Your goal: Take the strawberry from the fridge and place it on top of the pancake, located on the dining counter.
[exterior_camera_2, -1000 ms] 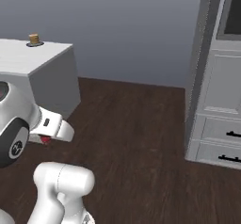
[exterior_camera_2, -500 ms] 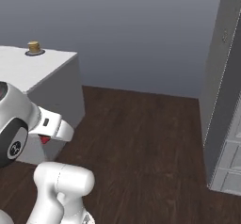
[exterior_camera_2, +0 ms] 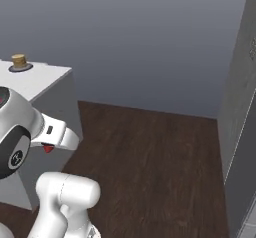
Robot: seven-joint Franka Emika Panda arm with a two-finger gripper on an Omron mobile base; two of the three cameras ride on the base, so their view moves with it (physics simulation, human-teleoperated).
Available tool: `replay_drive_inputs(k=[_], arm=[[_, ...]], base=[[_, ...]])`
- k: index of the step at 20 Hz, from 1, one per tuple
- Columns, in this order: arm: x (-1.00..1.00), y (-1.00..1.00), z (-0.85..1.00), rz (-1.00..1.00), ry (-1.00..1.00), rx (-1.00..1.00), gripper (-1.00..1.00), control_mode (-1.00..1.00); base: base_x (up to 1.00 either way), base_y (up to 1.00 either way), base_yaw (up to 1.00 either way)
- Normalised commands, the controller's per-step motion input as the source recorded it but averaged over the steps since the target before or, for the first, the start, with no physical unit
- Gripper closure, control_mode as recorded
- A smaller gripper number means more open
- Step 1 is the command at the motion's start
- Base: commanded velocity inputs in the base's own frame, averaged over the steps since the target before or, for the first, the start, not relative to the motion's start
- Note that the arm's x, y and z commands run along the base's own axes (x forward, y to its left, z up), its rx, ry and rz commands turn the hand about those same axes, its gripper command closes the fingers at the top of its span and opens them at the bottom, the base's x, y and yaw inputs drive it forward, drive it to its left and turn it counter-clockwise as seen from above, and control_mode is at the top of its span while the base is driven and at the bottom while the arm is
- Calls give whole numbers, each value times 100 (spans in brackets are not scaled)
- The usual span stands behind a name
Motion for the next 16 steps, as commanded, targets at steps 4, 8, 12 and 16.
replay_drive_inputs(k=[4, 8, 12, 16], arm=[[0, 0, 0, 0, 0, 0, 100, 100], [0, 0, 0, 0, 0, 0, 100, 100], [0, 0, 0, 0, 0, 0, 100, 100], [0, 0, 0, 0, 0, 0, 100, 100]], base=[[100, 45, 6], [100, 54, 5], [100, 51, 4], [100, 50, 6]])
